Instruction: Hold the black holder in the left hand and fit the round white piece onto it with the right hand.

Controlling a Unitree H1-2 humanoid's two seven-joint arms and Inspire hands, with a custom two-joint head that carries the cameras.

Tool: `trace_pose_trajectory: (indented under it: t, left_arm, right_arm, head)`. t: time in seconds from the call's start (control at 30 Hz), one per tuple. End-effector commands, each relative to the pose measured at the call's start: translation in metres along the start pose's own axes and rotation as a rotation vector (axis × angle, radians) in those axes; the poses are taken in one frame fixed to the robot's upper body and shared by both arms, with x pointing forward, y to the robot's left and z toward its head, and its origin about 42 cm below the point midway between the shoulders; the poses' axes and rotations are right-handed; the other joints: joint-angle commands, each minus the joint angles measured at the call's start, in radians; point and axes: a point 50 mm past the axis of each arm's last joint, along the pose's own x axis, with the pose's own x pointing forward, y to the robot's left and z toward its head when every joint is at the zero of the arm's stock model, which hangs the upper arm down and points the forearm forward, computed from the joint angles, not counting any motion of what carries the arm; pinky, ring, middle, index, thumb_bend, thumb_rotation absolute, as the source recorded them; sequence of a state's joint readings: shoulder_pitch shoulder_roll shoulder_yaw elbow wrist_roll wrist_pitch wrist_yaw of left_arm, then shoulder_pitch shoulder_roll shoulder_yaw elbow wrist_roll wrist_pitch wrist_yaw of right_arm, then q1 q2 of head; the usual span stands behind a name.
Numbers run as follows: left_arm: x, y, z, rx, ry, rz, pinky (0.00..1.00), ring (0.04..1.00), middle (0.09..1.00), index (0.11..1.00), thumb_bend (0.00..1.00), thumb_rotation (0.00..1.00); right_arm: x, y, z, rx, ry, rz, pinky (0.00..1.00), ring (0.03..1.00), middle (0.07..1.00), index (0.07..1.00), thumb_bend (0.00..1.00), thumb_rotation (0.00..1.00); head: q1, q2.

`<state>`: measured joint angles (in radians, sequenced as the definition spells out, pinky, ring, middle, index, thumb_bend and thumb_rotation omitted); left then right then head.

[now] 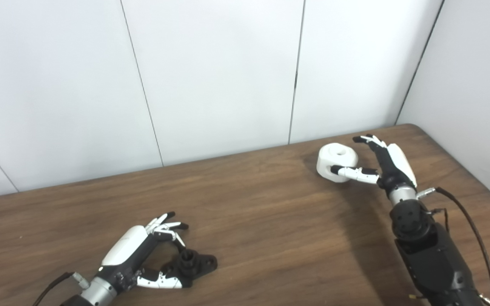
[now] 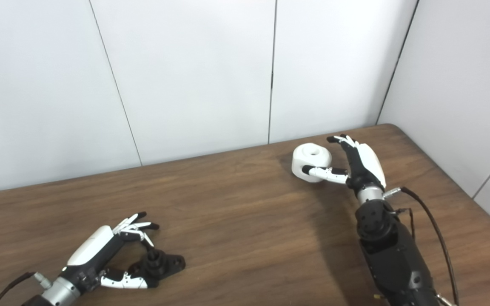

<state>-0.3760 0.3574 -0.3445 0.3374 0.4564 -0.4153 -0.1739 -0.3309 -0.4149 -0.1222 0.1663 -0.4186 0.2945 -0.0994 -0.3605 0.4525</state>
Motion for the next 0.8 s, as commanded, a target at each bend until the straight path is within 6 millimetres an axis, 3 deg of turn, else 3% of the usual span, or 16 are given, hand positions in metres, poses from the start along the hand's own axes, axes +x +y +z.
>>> trace_pose_trajectory:
  t: [0.0, 0.13, 0.2, 0.77]
  left_arm:
    - [-0.005, 0.004, -0.006, 0.029, 0.011, -0.038, 1.0, 0.998, 0.849, 0.483, 0.52, 0.04]
    - [-0.005, 0.005, -0.006, 0.026, 0.01, -0.035, 1.0, 0.996, 0.849, 0.483, 0.52, 0.04]
    - [-0.005, 0.006, -0.006, 0.03, 0.012, -0.035, 1.0, 0.996, 0.85, 0.483, 0.52, 0.04]
    - [-0.007, 0.007, -0.003, 0.031, 0.016, -0.04, 1.0, 0.995, 0.849, 0.483, 0.52, 0.04]
  right_arm:
    - [0.017, -0.023, 0.024, -0.023, -0.075, -0.071, 0.85, 1.0, 0.968, 0.832, 0.88, 0.47]
    - [0.02, -0.019, 0.022, -0.086, -0.051, -0.064, 0.83, 1.0, 0.965, 0.832, 0.9, 0.56]
    - [0.022, -0.017, 0.021, -0.116, -0.038, -0.061, 0.91, 1.0, 0.966, 0.834, 0.91, 0.58]
    - [0.032, -0.015, 0.026, -0.139, -0.041, -0.08, 0.99, 1.0, 0.961, 0.832, 0.9, 0.56]
  head:
    - [-0.002, -0.002]
    - [-0.01, -0.005]
    - [-0.01, -0.005]
    - [-0.018, -0.005]
